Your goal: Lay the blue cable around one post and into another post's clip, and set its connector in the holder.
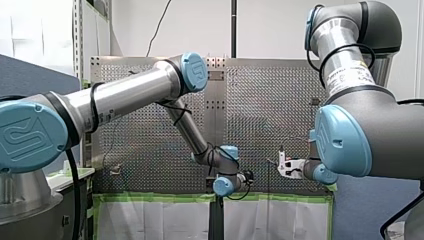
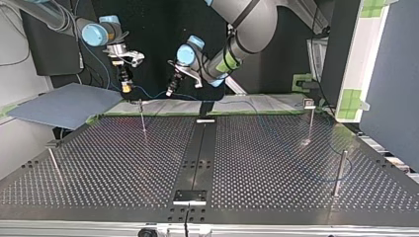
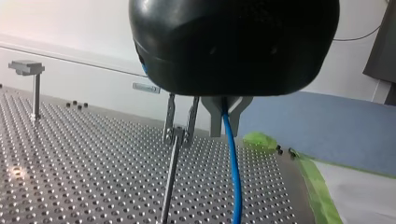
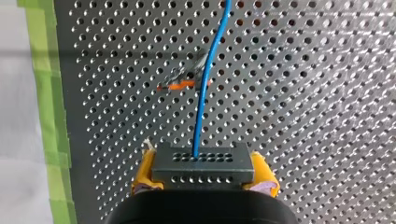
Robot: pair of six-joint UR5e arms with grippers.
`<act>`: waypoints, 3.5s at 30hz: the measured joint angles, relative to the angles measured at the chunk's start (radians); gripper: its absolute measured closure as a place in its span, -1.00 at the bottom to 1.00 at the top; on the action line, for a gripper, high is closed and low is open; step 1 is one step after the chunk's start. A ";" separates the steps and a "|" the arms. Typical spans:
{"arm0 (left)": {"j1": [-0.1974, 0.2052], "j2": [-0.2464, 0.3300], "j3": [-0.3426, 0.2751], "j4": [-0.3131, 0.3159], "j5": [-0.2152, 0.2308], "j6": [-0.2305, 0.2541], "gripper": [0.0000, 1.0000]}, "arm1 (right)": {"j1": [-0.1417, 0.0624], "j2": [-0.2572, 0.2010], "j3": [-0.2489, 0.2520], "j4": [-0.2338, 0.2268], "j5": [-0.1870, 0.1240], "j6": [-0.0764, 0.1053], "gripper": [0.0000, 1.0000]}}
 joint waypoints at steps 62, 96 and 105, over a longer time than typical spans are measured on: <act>-0.053 -0.003 0.104 -0.089 -0.057 -0.035 1.00 | -0.101 0.121 -0.139 0.028 -0.023 0.052 0.98; -0.030 -0.034 0.173 -0.121 -0.049 -0.040 1.00 | -0.126 0.125 -0.190 0.070 -0.019 0.057 0.98; -0.022 -0.035 0.179 -0.121 -0.048 -0.041 1.00 | -0.130 0.126 -0.203 0.082 -0.019 0.061 0.98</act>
